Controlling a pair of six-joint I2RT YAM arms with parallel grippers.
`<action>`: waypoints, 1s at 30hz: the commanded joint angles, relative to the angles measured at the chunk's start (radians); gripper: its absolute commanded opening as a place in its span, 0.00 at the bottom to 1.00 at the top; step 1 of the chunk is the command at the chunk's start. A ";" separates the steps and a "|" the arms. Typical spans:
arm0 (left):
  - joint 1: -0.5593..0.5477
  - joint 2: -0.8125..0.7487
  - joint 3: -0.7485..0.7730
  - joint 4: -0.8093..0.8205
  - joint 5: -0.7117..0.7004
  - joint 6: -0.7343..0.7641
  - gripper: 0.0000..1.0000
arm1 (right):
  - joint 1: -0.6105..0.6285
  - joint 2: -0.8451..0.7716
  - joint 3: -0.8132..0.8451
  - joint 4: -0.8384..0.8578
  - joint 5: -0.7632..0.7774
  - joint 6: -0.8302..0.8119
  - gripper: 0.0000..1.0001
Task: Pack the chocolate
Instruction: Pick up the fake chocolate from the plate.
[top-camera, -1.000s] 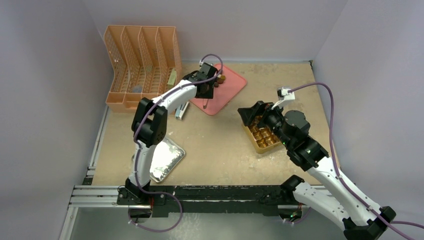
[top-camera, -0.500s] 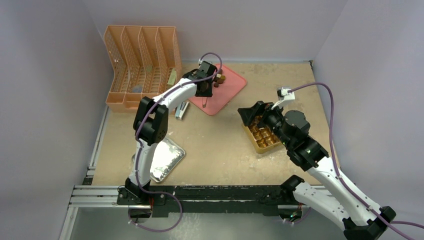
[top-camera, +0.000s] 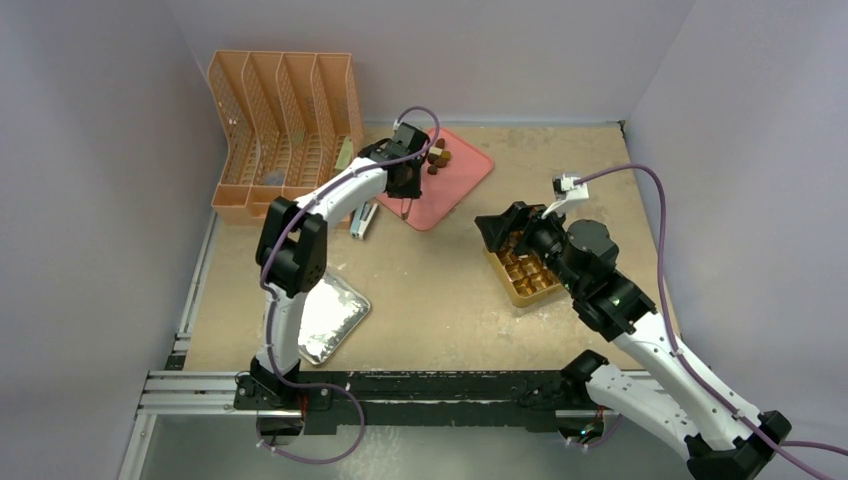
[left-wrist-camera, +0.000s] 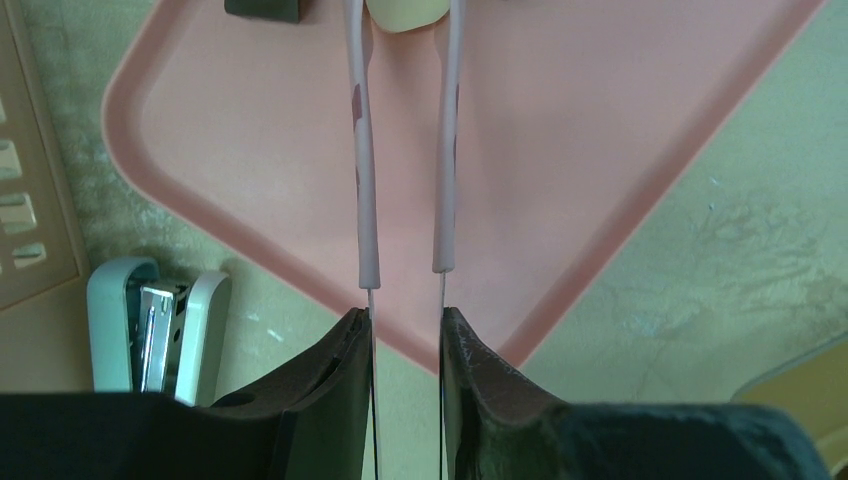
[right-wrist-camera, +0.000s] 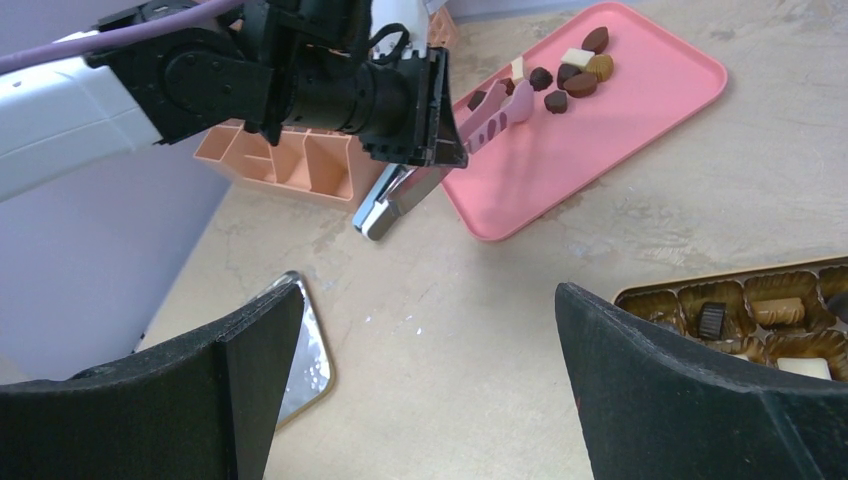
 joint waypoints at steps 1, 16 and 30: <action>0.007 -0.139 -0.039 0.016 0.059 0.007 0.26 | -0.002 -0.011 0.025 0.045 0.023 -0.021 0.97; -0.015 -0.382 -0.220 0.051 0.227 -0.019 0.26 | -0.002 -0.106 0.069 -0.078 0.103 -0.085 0.98; -0.250 -0.454 -0.234 -0.003 0.317 0.035 0.26 | -0.001 -0.145 0.096 -0.132 0.154 -0.104 0.98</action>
